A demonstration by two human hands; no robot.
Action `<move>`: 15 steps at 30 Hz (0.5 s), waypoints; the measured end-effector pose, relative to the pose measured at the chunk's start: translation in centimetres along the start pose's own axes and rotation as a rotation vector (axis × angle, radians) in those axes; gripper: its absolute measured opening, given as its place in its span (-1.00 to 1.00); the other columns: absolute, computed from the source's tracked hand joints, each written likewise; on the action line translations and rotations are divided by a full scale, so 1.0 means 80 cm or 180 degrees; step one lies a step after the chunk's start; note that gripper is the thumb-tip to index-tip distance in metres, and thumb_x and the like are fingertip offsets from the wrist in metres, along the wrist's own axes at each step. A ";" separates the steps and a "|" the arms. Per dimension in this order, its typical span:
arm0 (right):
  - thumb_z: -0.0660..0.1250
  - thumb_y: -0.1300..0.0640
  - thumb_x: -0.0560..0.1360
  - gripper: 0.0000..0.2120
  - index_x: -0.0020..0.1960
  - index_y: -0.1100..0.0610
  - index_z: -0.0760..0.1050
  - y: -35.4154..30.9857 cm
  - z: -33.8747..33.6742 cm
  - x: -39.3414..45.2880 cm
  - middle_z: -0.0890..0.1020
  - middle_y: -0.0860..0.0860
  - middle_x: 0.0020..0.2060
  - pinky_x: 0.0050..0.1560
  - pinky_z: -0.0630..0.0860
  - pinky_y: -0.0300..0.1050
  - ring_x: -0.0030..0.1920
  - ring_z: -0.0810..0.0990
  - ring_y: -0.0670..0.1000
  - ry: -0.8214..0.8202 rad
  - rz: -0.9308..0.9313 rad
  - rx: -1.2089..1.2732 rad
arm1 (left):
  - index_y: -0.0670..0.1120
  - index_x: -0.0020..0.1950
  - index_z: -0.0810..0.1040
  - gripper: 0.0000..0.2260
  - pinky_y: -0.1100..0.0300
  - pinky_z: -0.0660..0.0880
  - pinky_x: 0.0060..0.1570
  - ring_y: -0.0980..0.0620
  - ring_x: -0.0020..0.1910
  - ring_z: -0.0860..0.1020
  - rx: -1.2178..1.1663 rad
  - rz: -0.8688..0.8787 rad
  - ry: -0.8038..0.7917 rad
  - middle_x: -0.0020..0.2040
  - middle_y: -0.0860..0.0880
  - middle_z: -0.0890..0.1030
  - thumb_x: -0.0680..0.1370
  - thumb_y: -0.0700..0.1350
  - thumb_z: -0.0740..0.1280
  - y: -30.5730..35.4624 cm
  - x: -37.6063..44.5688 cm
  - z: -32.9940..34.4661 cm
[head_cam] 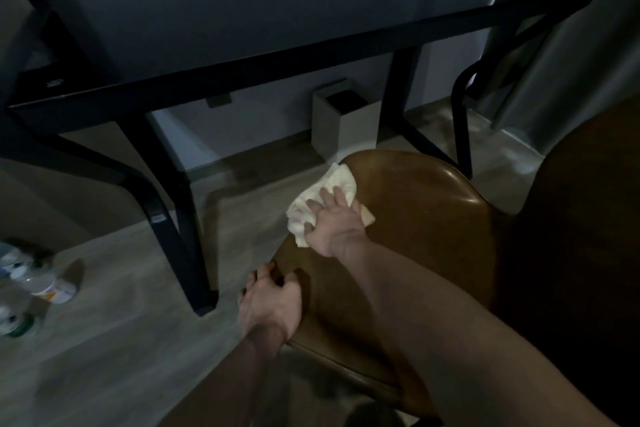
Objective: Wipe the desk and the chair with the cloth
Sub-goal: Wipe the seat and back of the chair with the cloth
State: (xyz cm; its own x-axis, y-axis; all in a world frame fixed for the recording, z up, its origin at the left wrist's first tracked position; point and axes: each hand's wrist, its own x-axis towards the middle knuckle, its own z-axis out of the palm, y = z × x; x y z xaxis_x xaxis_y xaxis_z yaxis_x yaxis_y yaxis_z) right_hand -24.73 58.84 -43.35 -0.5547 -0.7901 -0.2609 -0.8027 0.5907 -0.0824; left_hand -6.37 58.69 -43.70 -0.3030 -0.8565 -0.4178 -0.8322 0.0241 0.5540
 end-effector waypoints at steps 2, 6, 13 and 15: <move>0.09 -0.20 0.68 -0.37 0.71 -0.11 0.07 0.022 -0.003 -0.014 -0.01 0.00 0.72 0.63 0.01 0.31 0.70 -0.13 0.14 0.0077 0.0047 0.0182 | 0.08 0.60 0.34 -0.47 -0.01 0.26 0.49 -0.18 0.52 0.35 0.0013 -0.0001 -0.0022 0.57 -0.08 0.39 0.64 0.18 0.18 0.001 0.000 -0.001; 0.05 -0.17 0.70 -0.38 0.72 -0.13 -0.02 0.078 0.001 -0.049 -0.08 -0.03 0.72 0.63 0.03 0.30 0.70 -0.17 0.14 0.0061 0.0366 0.0563 | 0.07 0.59 0.34 -0.47 -0.03 0.30 0.47 -0.22 0.49 0.38 0.0064 -0.0011 -0.0050 0.56 -0.09 0.40 0.63 0.19 0.17 0.003 -0.002 -0.003; 0.14 -0.37 0.57 -0.15 0.72 -0.12 -0.12 0.193 -0.009 -0.106 -0.17 0.03 0.71 0.61 0.05 0.40 0.69 -0.20 0.26 -0.0319 0.1422 0.0509 | 0.07 0.60 0.33 -0.45 -0.03 0.33 0.45 -0.22 0.47 0.39 -0.0043 0.0018 -0.0157 0.56 -0.09 0.39 0.62 0.19 0.15 0.006 -0.014 -0.012; 0.20 -0.36 0.54 -0.14 0.71 -0.13 -0.08 0.198 -0.010 -0.107 -0.17 0.06 0.71 0.60 0.05 0.44 0.68 -0.19 0.29 -0.0280 0.1484 0.0651 | 0.07 0.60 0.33 -0.45 -0.03 0.32 0.45 -0.22 0.48 0.38 -0.0040 0.0035 -0.0158 0.56 -0.09 0.38 0.62 0.19 0.15 0.006 -0.014 -0.013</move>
State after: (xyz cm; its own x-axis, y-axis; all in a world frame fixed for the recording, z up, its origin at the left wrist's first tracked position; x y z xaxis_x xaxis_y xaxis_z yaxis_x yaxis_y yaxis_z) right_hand -32.87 74.84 -41.67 -0.8156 -0.4237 -0.3940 -0.4104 0.9037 -0.1223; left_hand -5.95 59.14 -42.22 -0.3350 -0.8297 -0.4466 -0.8228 0.0267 0.5677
